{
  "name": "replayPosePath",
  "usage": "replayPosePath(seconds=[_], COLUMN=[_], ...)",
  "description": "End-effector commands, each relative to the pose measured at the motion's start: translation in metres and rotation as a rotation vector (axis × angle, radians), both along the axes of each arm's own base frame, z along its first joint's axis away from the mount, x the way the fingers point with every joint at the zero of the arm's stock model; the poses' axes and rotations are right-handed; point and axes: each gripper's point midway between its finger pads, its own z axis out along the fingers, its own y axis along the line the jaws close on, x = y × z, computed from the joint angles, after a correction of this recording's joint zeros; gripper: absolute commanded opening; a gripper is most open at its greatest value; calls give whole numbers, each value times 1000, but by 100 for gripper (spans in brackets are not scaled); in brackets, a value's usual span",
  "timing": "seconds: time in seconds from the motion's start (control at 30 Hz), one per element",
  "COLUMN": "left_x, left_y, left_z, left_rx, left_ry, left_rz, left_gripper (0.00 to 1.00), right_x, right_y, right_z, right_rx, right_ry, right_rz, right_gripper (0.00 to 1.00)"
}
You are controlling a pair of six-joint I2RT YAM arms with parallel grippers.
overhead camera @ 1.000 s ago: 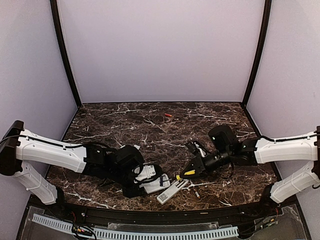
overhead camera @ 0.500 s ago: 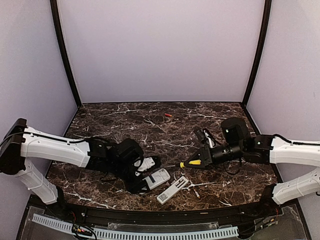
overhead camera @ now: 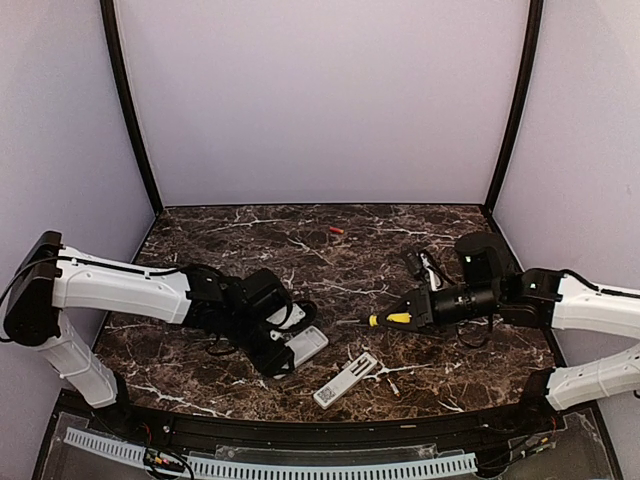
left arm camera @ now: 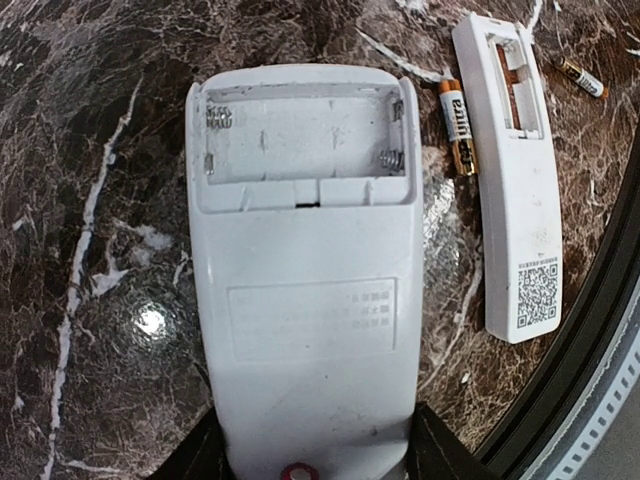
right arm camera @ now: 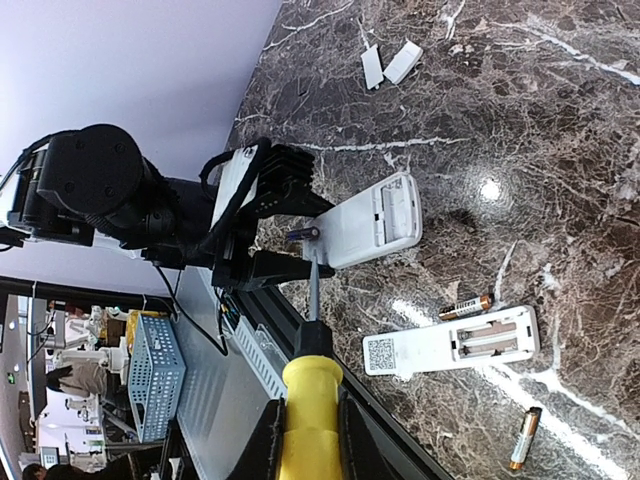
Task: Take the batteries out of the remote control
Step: Remove the battery from the remote control without the battery cover, then place the remote control without the battery cover at the center of the board.
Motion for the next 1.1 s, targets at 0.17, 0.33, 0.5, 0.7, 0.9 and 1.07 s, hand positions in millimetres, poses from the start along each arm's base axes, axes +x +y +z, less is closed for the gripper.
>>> replayPosePath(seconds=[0.17,0.33,0.5,0.7,0.9,1.07], left_x=[38,51,55,58,67,72], left_y=[-6,4,6,4,4,-1], left_z=[-1,-18,-26,-24,-7,17], left_rx=[-75,37,59,49,10,-56], left_ry=[-8,-27,-29,-31,-68,-98], left_rz=[134,187,218,246,277,284], left_gripper=[22,26,34,61,79,85], right_x=[3,4,7,11,15,19], right_y=[-11,-19,-25,-30,-35,-39], right_z=[5,4,3,-1,-4,-3], right_rx=[-10,-33,-59,-85,-117,-132], right_ry=[-56,-67,-79,-82,-85,-100], right_rz=[-29,-54,-84,-117,-148,-174], right_gripper=[0,0,0,0,0,0])
